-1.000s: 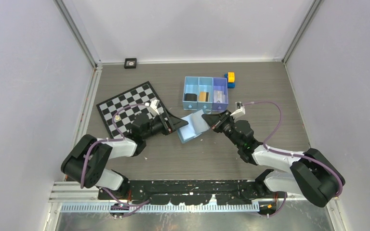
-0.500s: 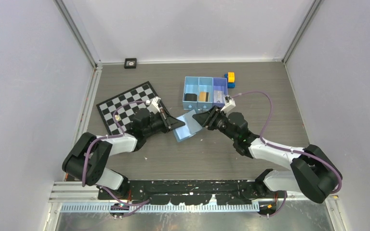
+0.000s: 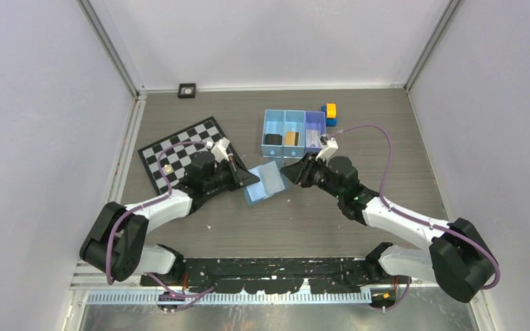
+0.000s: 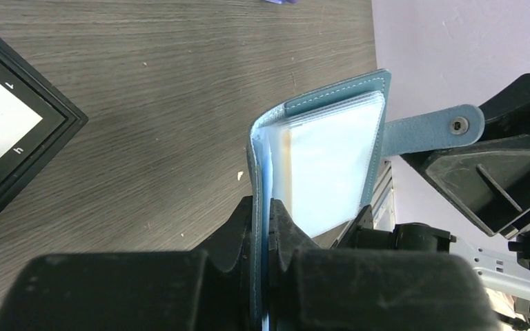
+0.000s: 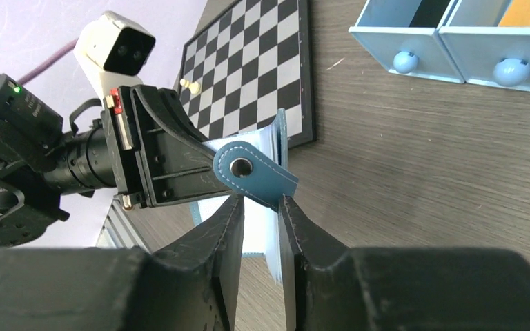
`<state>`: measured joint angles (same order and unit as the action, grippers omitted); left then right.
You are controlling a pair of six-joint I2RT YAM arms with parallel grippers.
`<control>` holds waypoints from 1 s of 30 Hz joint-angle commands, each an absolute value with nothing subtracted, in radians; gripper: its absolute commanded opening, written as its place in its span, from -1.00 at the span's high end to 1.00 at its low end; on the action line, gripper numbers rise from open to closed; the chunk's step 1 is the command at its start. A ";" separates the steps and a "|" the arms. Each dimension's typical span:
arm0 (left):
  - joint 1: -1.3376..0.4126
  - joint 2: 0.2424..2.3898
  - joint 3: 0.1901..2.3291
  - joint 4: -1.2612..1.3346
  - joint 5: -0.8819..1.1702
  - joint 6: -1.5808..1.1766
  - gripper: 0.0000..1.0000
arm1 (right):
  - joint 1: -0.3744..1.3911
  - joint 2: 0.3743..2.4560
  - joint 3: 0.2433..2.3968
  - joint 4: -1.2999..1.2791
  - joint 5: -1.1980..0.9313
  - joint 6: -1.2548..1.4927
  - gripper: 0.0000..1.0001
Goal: Take the credit cards out of the card holder
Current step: Remove the credit card from the card holder.
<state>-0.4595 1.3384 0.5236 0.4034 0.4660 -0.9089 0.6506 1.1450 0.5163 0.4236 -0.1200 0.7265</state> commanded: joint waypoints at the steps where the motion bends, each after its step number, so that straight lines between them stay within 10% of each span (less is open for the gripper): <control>1: -0.454 1.323 0.562 0.433 0.488 -0.887 1.00 | 0.650 1.187 0.576 0.414 -0.183 0.698 0.39; 14: -0.447 1.227 0.533 0.451 0.493 -0.884 1.00 | 0.624 1.178 0.583 0.305 -0.074 0.707 -0.49; 30: -0.427 1.144 0.494 0.520 0.515 -0.912 1.00 | 0.548 1.194 0.524 0.478 -0.243 0.809 0.07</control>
<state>-0.4343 1.1728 0.4980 0.4232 0.4786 -0.9077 0.5583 1.1866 0.5236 0.3706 -0.1829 0.7742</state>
